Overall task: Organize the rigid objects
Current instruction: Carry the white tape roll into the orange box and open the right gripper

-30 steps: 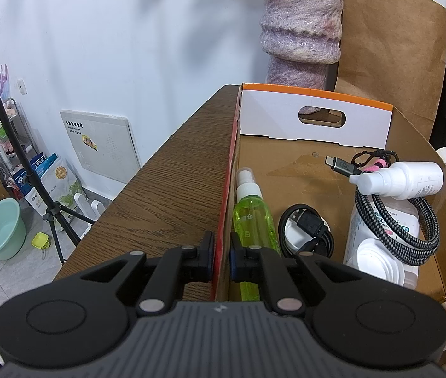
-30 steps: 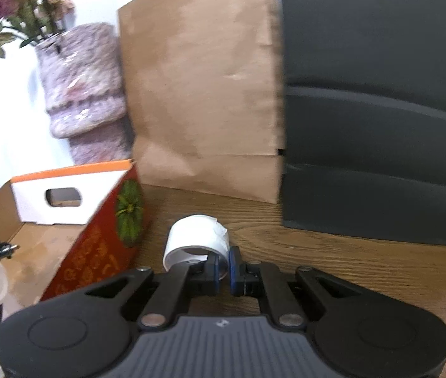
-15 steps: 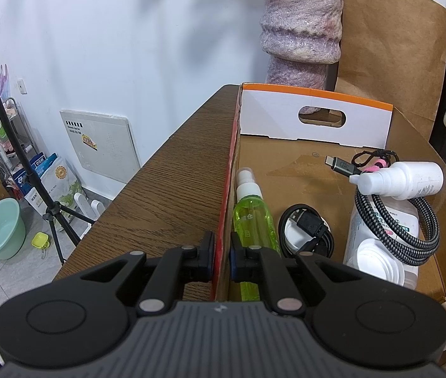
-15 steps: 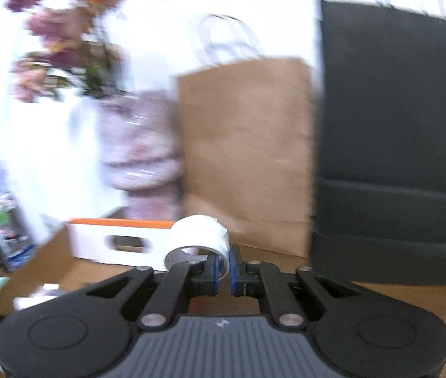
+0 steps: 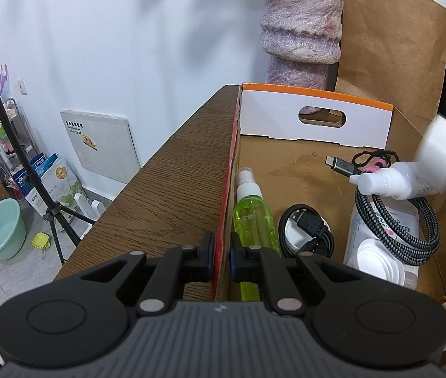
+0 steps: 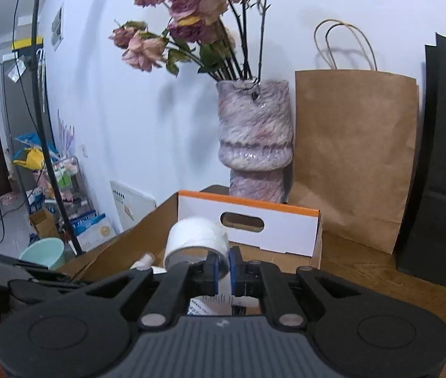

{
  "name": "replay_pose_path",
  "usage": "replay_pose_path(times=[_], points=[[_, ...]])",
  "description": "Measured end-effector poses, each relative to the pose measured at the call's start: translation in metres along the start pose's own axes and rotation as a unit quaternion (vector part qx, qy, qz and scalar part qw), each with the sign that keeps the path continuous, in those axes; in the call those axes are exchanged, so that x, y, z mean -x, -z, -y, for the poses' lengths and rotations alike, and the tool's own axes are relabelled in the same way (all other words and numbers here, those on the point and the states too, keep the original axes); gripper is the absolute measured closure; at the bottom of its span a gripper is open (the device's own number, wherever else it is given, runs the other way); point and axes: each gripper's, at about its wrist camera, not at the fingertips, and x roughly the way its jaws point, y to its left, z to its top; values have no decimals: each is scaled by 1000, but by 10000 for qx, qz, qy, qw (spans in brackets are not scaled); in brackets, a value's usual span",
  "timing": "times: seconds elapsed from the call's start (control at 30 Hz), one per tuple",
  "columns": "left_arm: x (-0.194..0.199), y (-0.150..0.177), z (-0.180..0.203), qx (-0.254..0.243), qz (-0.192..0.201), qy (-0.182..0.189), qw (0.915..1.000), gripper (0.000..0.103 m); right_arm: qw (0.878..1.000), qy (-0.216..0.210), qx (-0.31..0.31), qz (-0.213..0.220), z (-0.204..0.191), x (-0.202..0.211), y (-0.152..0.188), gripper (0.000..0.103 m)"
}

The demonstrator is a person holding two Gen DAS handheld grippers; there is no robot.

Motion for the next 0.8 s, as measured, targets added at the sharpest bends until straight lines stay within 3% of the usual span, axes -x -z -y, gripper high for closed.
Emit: replay_pose_path(times=[0.07, 0.13, 0.17, 0.3, 0.57, 0.8], points=[[0, 0, 0, -1, 1, 1, 10000, 93, 10000, 83, 9, -28, -1, 0, 0, 67], [0, 0, 0, 1, 0, 0, 10000, 93, 9998, 184, -21, 24, 1, 2, 1, 17], [0, 0, 0, 4, 0, 2, 10000, 93, 9996, 258, -26, 79, 1, 4, 0, 11], [0, 0, 0, 1, 2, 0, 10000, 93, 9993, 339, -17, 165, 3, 10, -2, 0], [0, 0, 0, 24, -1, 9, 10000, 93, 9986, 515, 66, 46, 3, 5, 2, 0], [6, -3, 3, -79, 20, -117, 9999, 93, 9972, 703, -152, 189, 4, 18, 5, 0]])
